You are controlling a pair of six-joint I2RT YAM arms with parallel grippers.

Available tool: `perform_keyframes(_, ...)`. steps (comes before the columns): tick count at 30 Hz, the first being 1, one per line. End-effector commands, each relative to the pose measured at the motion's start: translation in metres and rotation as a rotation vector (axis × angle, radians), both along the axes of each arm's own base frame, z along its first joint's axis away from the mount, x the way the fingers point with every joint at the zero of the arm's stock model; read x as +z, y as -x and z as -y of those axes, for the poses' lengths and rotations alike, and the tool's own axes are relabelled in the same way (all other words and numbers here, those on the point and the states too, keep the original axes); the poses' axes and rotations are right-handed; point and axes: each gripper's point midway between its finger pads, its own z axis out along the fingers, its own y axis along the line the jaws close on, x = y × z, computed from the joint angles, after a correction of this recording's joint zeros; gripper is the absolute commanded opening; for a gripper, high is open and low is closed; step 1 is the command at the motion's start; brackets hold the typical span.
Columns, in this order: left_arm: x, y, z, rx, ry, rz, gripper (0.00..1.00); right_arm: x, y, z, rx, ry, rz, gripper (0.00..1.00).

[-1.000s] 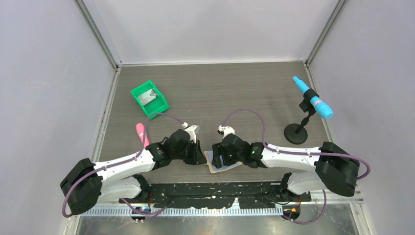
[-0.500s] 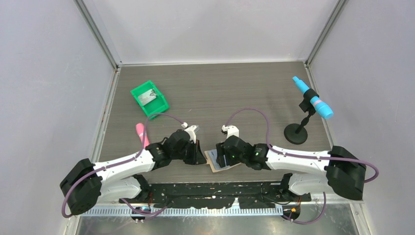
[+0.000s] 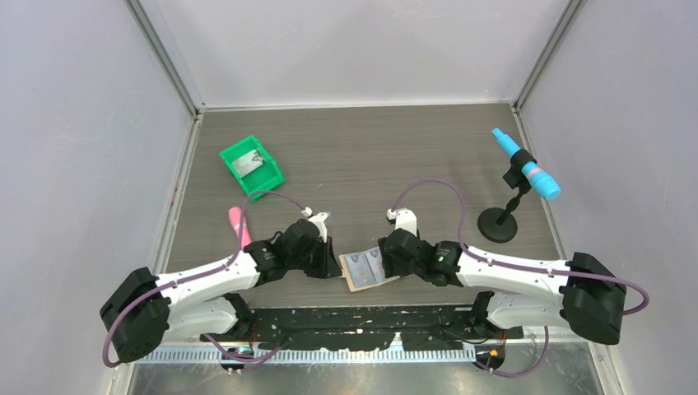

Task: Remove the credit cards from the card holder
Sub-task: Remove the credit card from the card holder.

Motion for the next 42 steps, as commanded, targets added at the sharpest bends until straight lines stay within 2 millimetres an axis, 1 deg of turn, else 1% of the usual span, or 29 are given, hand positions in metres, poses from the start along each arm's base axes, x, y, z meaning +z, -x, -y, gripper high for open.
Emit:
perform_keyframes(1,0.002,-0.007,-0.010,0.024,-0.062,0.036,0.00,-0.001,-0.005,0.014,-0.058,0.009,0.027,0.63)
perform_keyframes(2,0.001,-0.007,-0.013,0.030,-0.080,0.035,0.00,0.000,-0.004,0.014,-0.058,0.004,0.026,0.63)
perform_keyframes(4,0.003,-0.010,-0.018,0.051,-0.110,0.041,0.04,0.004,-0.004,0.012,-0.054,-0.015,0.026,0.62)
perform_keyframes(7,0.009,-0.016,-0.026,0.100,-0.156,0.053,0.17,0.016,-0.003,0.002,-0.026,-0.069,0.034,0.60)
perform_keyframes(8,0.013,-0.018,-0.028,0.118,-0.162,0.058,0.21,0.021,-0.003,-0.005,-0.008,-0.107,0.037,0.59)
perform_keyframes(10,0.022,-0.020,-0.025,0.130,-0.129,0.065,0.28,0.028,-0.001,-0.016,0.027,-0.165,0.035,0.58)
perform_keyframes(11,0.027,-0.020,-0.021,0.130,-0.100,0.065,0.31,0.031,-0.002,-0.022,0.042,-0.199,0.040,0.57)
perform_keyframes(14,0.035,-0.016,-0.004,0.091,-0.008,0.048,0.34,0.030,0.002,-0.039,0.097,-0.285,-0.003,0.52)
perform_keyframes(15,0.034,-0.015,0.000,0.084,0.001,0.042,0.34,0.032,-0.002,-0.043,0.099,-0.320,0.003,0.51)
perform_keyframes(16,0.032,-0.015,0.002,0.077,0.002,0.032,0.34,0.028,0.002,-0.048,0.120,-0.336,-0.029,0.48)
perform_keyframes(17,0.029,-0.015,0.004,0.072,0.000,0.026,0.33,0.029,-0.001,-0.052,0.122,-0.357,-0.027,0.47)
perform_keyframes(18,0.025,-0.015,0.006,0.064,-0.007,0.018,0.32,0.025,0.000,-0.054,0.132,-0.359,-0.046,0.44)
perform_keyframes(19,0.021,-0.015,0.007,0.056,-0.011,0.011,0.30,0.027,-0.003,-0.058,0.133,-0.375,-0.038,0.43)
perform_keyframes(20,0.017,-0.014,0.009,0.049,-0.013,0.006,0.27,0.023,0.002,-0.061,0.155,-0.380,-0.070,0.41)
perform_keyframes(21,0.014,-0.015,0.010,0.045,-0.015,0.004,0.25,0.028,0.001,-0.068,0.174,-0.417,-0.071,0.40)
perform_keyframes(22,0.011,-0.015,0.011,0.042,-0.013,0.004,0.24,0.024,0.002,-0.071,0.178,-0.421,-0.085,0.39)
perform_keyframes(23,0.009,-0.016,0.012,0.042,-0.014,0.006,0.23,0.027,0.003,-0.076,0.197,-0.448,-0.090,0.38)
perform_keyframes(25,0.002,-0.017,0.012,0.046,-0.021,0.006,0.19,0.022,0.003,-0.081,0.201,-0.459,-0.111,0.37)
perform_keyframes(30,-0.011,-0.017,0.013,0.039,-0.030,-0.005,0.14,0.013,0.002,-0.088,0.202,-0.477,-0.141,0.36)
perform_keyframes(34,-0.023,-0.018,0.007,0.052,-0.067,-0.005,0.11,0.003,0.003,-0.091,0.202,-0.472,-0.164,0.35)
perform_keyframes(37,-0.030,-0.017,0.005,0.053,-0.076,-0.009,0.10,-0.006,0.005,-0.090,0.196,-0.461,-0.182,0.35)
perform_keyframes(42,-0.041,-0.016,0.004,0.056,-0.090,-0.023,0.07,-0.015,0.005,-0.088,0.188,-0.450,-0.192,0.33)
